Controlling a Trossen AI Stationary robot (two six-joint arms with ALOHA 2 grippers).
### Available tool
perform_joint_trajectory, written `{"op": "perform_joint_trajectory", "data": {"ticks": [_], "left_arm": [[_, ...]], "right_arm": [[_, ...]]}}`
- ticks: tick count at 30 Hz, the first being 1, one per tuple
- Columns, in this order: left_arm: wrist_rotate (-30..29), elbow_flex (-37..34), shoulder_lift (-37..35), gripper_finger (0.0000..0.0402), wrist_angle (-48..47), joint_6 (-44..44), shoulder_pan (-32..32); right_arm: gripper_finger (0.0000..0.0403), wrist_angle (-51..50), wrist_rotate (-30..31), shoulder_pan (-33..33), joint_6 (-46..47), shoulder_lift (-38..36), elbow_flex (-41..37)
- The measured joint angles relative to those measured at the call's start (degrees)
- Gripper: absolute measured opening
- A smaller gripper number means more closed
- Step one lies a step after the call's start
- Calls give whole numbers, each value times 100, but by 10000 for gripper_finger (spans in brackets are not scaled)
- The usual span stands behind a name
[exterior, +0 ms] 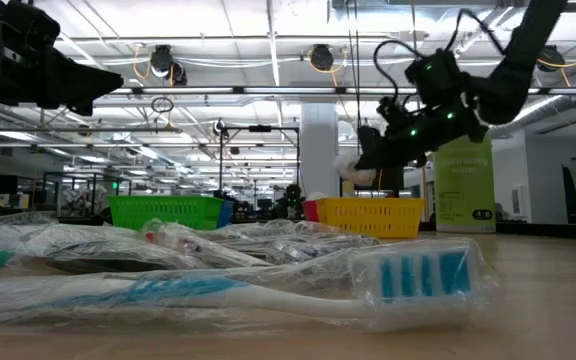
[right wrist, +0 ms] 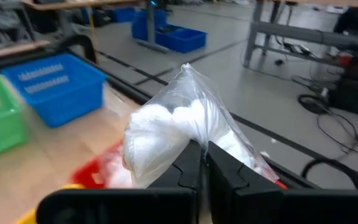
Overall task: Pick & Place Travel size toiletries
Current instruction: Put the cotton pack into the red bin
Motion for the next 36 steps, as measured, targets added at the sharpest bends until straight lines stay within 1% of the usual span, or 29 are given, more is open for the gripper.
{"op": "perform_joint_trajectory", "data": {"ticks": [6, 12, 16, 26, 31, 36], "left_arm": [[0, 0, 0, 24, 0, 0, 1], [0, 0, 0, 24, 2, 0, 2], [0, 0, 0, 24, 2, 0, 2], [0, 0, 2, 24, 0, 0, 1], [0, 0, 2, 24, 0, 0, 1], [0, 0, 0, 24, 0, 0, 2]], "right_arm": [[2, 74, -5, -141, -18, 674, 150], [6, 268, -9, -131, -90, 876, 152], [36, 257, -6, -131, -101, 752, 152], [141, -190, -9, -131, -113, 225, 150], [172, -413, -9, -131, -104, -100, 148], [191, -471, -6, -131, -114, -328, 148]]}}
